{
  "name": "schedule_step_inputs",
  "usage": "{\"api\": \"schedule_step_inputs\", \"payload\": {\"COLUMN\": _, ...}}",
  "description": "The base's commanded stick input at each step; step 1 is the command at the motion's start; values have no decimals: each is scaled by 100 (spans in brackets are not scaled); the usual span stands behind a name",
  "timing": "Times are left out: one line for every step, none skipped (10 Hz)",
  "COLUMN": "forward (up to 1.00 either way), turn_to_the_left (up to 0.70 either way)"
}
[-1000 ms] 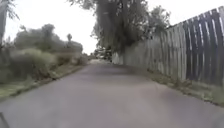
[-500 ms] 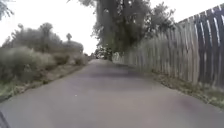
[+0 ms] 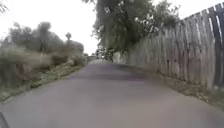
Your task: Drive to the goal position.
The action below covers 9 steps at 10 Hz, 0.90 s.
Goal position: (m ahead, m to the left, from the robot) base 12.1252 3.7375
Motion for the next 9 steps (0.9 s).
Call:
{"api": "schedule_step_inputs", "payload": {"forward": 100, "turn_to_the_left": 0}}
{"api": "schedule_step_inputs", "payload": {"forward": 100, "turn_to_the_left": 0}}
{"api": "schedule_step_inputs", "payload": {"forward": 100, "turn_to_the_left": 0}}
{"api": "schedule_step_inputs", "payload": {"forward": 100, "turn_to_the_left": 0}}
{"api": "schedule_step_inputs", "payload": {"forward": 100, "turn_to_the_left": 0}}
{"api": "schedule_step_inputs", "payload": {"forward": 100, "turn_to_the_left": 0}}
{"api": "schedule_step_inputs", "payload": {"forward": 100, "turn_to_the_left": 0}}
{"api": "schedule_step_inputs", "payload": {"forward": 100, "turn_to_the_left": 0}}
{"api": "schedule_step_inputs", "payload": {"forward": 100, "turn_to_the_left": 0}}
